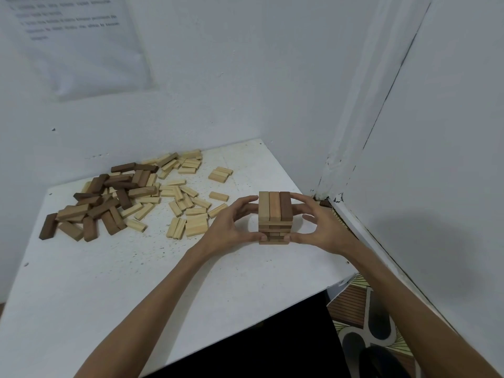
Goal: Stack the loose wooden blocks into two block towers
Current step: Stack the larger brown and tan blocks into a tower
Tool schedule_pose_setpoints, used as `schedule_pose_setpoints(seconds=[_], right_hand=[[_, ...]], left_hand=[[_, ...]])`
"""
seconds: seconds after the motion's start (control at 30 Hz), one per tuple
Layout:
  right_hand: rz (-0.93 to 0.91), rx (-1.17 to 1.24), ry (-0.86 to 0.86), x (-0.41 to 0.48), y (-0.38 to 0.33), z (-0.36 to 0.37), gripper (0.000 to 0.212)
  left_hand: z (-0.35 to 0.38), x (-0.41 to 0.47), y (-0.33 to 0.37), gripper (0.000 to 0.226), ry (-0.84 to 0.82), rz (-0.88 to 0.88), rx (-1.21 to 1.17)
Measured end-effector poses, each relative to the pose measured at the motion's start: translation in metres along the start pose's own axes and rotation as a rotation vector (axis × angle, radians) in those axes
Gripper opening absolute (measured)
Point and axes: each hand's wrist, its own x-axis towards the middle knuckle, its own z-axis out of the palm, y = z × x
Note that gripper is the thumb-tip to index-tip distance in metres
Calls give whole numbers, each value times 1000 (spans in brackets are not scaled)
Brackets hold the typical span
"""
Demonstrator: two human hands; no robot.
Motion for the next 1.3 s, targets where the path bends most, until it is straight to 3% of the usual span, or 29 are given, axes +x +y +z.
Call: schedule_pose_setpoints(seconds=[0.5,0.67,0.73,0.83,0.9,1.0,1.13,1.3], right_hand=[[-5,-2,-1,-2,1,1,95],[3,4,-48,-3,-1,-4,101],[3,29,-36,-5,-6,-7,95],[-32,65,-6,-3,-22,-14,67],[-68,46,-14,3,-36,-21,60],[-124,-53,-50,14,-55,-29,72],[-179,-203,-40,23,-71,-26,85],[-205,-233,-59,32,-92,-16,74]], left_hand=[[3,-1,0,94,17,-8,16],[2,-5,4,102,-17,-11,30],[-1,-9,7,106,-15,-7,44],[-10,-12,15,94,5,16,80],[-17,-13,23,79,20,38,104],[-30,-13,35,67,26,71,139],[-47,-14,45,72,22,104,195],[-63,-20,51,67,44,121,231]])
